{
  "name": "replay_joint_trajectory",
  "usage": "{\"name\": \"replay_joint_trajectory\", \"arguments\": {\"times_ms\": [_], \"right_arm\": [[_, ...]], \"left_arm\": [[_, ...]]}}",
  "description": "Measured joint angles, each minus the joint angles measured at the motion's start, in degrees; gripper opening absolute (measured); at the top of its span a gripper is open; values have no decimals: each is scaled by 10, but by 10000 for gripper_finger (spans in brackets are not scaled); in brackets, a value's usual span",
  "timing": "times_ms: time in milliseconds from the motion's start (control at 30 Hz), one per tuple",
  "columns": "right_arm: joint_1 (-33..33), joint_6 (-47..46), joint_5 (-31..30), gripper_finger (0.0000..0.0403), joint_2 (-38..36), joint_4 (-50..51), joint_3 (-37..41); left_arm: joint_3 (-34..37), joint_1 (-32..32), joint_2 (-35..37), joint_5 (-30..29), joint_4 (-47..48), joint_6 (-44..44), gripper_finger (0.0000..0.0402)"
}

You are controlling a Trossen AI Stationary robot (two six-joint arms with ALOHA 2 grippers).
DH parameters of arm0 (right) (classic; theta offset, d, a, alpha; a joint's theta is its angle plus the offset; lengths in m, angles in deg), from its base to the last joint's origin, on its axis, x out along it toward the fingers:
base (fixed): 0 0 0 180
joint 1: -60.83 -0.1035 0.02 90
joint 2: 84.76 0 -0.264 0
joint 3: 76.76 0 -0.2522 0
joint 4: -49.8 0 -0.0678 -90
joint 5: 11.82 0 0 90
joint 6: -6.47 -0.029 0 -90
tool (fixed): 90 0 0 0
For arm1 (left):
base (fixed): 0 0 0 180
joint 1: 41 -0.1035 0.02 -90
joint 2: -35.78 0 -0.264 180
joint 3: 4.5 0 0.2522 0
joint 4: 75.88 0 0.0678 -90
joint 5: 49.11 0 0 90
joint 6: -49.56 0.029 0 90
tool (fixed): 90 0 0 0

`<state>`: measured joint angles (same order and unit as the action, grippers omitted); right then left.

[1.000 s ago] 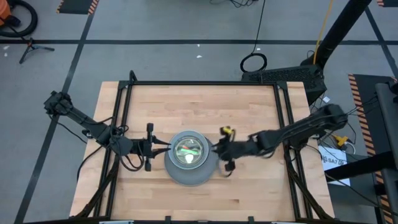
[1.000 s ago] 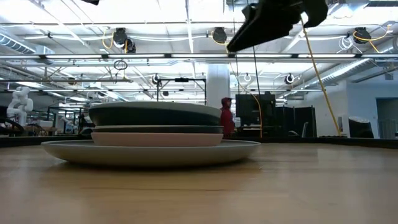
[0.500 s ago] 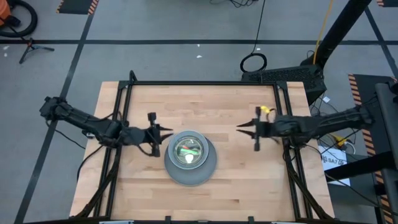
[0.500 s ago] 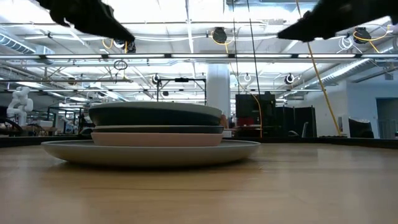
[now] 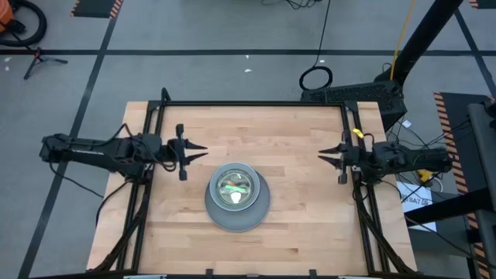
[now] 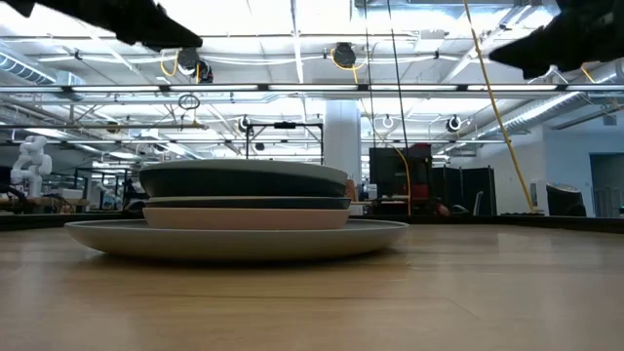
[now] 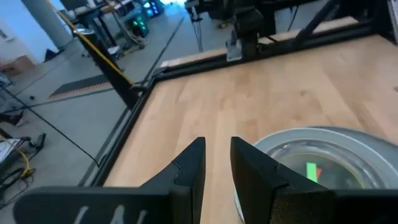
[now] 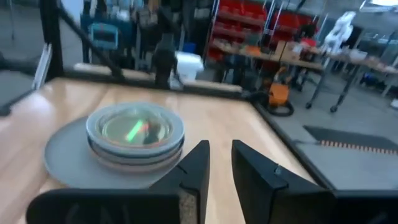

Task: Stack plastic plates
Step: Return to Home Position

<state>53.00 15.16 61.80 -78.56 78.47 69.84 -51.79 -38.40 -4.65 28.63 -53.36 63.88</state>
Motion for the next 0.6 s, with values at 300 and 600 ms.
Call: {"name": "replay_joint_trajectory", "arguments": {"times_ms": [300,600], "right_arm": [[0,-4,15,60,-58,-16,26],[0,-20,14,60,-61,-118,139]], "left_arm": [[121,-73,66,66,-137,-51,83],[220,-105,73,96,-245,-115,83]]}}
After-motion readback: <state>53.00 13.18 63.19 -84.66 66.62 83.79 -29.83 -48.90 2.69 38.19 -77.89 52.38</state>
